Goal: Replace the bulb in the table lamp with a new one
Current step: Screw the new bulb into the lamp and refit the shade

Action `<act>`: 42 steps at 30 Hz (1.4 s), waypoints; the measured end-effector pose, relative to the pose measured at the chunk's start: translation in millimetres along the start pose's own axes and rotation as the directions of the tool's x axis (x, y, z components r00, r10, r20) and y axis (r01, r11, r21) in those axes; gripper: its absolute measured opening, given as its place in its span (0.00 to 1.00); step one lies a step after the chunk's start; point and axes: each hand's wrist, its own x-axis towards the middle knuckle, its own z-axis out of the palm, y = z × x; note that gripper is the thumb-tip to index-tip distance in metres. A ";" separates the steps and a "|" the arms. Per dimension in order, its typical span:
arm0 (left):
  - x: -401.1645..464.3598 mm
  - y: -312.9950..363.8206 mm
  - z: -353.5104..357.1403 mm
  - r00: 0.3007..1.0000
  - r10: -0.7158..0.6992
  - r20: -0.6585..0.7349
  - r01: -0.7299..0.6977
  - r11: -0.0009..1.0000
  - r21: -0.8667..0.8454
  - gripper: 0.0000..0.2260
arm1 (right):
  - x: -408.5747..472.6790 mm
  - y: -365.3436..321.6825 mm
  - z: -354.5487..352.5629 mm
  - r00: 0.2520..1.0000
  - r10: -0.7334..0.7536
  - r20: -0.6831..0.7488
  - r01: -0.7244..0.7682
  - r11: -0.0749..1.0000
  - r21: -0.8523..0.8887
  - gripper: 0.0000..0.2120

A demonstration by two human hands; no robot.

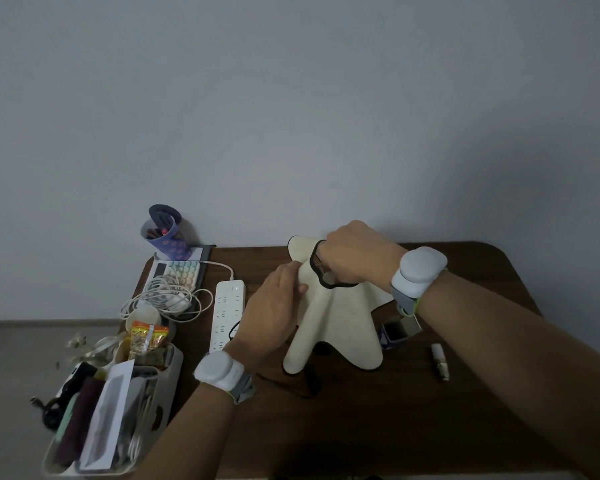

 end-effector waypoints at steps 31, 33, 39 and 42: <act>5.1 -0.8 -0.9 0.997 -0.067 0.025 0.067 0.998 -0.009 0.17 | 10.9 7.8 -0.7 1.000 -0.031 0.003 0.030 0.993 0.115 0.12; 4.9 -1.3 -0.4 0.998 -0.064 0.027 0.064 0.998 -0.005 0.17 | 11.0 7.9 -0.5 1.000 -0.024 0.012 0.023 0.992 0.123 0.11; 4.7 -1.6 -0.2 0.998 -0.060 0.018 0.060 0.998 0.004 0.17 | 9.9 7.1 -4.9 0.999 -0.011 0.040 0.005 0.990 0.141 0.09; 5.7 -1.6 -1.3 0.998 -0.067 0.021 0.067 0.998 0.002 0.18 | 6.9 7.1 -8.3 0.999 -0.009 0.041 0.003 0.989 0.148 0.08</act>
